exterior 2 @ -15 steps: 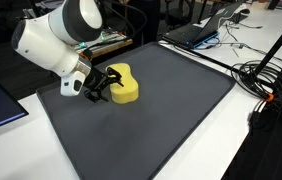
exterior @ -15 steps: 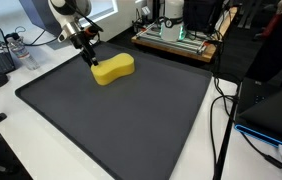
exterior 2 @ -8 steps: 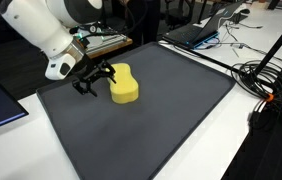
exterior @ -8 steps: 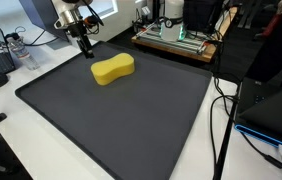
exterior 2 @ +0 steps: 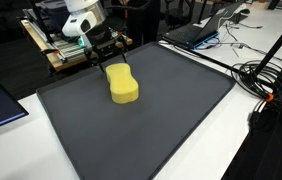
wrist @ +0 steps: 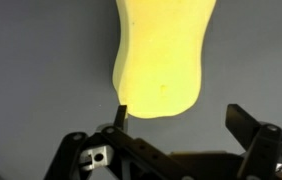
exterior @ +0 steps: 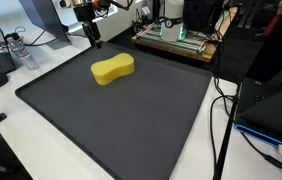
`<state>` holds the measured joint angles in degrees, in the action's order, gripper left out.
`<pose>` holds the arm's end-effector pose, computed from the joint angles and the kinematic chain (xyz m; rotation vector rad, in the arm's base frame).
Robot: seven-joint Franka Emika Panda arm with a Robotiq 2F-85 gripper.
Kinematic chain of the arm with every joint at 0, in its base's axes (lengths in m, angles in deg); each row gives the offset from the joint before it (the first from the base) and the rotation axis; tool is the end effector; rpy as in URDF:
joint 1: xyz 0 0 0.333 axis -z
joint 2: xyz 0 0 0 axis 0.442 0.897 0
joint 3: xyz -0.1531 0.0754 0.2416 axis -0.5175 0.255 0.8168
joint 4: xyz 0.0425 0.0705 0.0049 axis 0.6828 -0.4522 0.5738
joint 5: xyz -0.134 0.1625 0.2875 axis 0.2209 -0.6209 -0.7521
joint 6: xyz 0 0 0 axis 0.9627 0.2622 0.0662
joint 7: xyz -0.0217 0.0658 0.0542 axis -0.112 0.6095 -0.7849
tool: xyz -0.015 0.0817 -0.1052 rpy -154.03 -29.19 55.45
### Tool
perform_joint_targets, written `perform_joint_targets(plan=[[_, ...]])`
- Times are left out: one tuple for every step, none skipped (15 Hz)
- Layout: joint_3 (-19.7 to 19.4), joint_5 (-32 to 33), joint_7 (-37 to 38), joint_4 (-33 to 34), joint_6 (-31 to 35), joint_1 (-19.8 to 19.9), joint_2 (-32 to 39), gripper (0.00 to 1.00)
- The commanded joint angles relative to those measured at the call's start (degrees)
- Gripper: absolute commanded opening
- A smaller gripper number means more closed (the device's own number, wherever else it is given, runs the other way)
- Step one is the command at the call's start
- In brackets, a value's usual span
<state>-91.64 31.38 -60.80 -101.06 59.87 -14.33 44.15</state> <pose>0.4887 -0.1643 0.2828 -2.8632 0.5141 -0.1575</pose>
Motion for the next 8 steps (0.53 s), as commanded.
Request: perform_joint_targets(plan=[[0.9,7.8,13.7,-4.3,4.1,-4.4,-5.1,1.0],[1.2,10.1,17.4,-4.4,4.6,-5.5,-5.4,1.0],[1.5,12.6,21.2,-4.5,5.2,-6.4,-5.4,1.0],[1.8,14.5,24.9,-4.3,5.8,-7.3,-5.2,1.0],[2.1,16.1,28.6,-4.3,7.3,-8.0,-4.8,1.0],[2.2,17.3,32.5,-4.3,8.8,-8.7,-4.1,1.0],[2.3,18.2,35.7,-4.3,10.1,-9.3,-3.6,1.0],[1.9,20.9,40.6,-4.4,12.3,-10.0,-2.7,1.0]])
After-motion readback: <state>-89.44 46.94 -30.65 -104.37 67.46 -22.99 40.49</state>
